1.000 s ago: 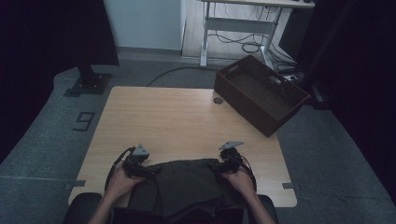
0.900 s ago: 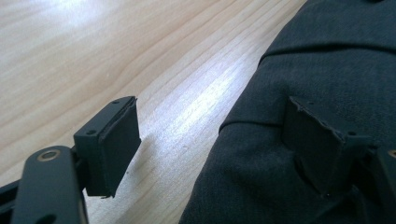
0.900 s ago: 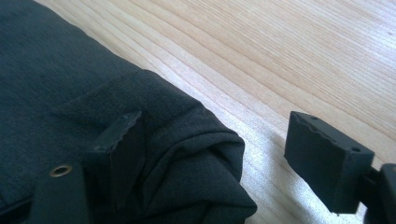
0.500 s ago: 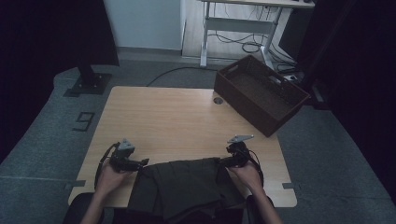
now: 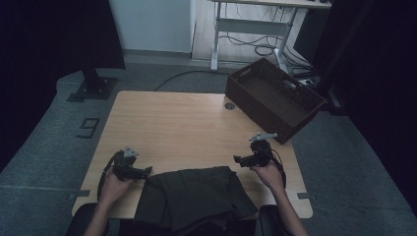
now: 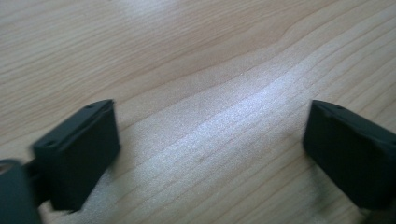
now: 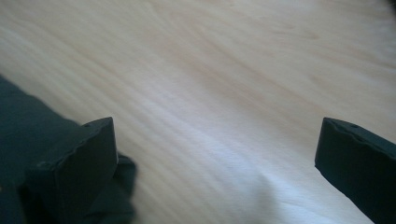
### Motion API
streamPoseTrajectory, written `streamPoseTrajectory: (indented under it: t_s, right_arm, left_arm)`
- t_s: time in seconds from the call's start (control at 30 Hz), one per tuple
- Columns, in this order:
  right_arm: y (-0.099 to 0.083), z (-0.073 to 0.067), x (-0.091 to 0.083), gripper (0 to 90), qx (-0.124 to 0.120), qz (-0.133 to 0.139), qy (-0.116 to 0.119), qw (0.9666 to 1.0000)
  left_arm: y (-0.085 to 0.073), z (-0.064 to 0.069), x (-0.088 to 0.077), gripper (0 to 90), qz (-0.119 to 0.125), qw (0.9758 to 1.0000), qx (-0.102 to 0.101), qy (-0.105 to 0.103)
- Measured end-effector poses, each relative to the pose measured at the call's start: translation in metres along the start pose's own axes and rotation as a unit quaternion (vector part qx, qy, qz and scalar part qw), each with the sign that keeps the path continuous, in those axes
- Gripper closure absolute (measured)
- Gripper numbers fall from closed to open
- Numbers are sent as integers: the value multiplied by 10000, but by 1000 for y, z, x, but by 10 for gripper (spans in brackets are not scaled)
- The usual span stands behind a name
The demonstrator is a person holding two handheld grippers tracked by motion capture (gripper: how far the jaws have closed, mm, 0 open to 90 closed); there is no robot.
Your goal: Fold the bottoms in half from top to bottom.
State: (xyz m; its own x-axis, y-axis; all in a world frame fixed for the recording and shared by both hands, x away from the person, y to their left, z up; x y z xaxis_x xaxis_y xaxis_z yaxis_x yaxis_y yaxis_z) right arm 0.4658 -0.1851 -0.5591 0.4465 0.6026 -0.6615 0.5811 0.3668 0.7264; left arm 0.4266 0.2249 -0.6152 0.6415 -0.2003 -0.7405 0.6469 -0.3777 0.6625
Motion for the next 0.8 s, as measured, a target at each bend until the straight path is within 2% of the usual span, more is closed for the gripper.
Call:
streamPoseTrajectory:
  t_s: [0.1,0.23,0.43,0.57,0.8]
  right_arm:
    - [3,8,-5,0,-33,-1,-115,9999]
    - [7,18,-11,0,52,66,-214,9997]
    - [13,31,-18,0,437,310,-83,9985]
    - [15,39,-22,0,556,367,-72,9978]
    - [21,55,-31,0,555,332,-322,9974]
  left_arm:
    - [0,0,0,0,-36,10000,-44,45]
    - [-1,0,0,0,-43,9999,-87,88]
    - [-1,0,0,0,-37,9999,-112,103]
    - [-1,0,0,0,-38,9999,-111,102]
    - [-1,0,0,0,-36,9999,-111,102]
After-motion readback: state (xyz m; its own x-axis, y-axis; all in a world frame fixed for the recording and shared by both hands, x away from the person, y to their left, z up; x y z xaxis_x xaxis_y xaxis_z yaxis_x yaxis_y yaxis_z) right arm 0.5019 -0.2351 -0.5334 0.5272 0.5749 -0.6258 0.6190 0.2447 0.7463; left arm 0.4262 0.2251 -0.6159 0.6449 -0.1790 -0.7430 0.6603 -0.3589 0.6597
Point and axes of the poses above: each handheld gripper's, and its own axes: x roughly forward along the jaws, y roughly out of its top, z roughly to its right, the point moved 9 cm from there along x, roughly forward along the jaws, and after that the axes turned 9 degrees about y, right-handed, at the moved point
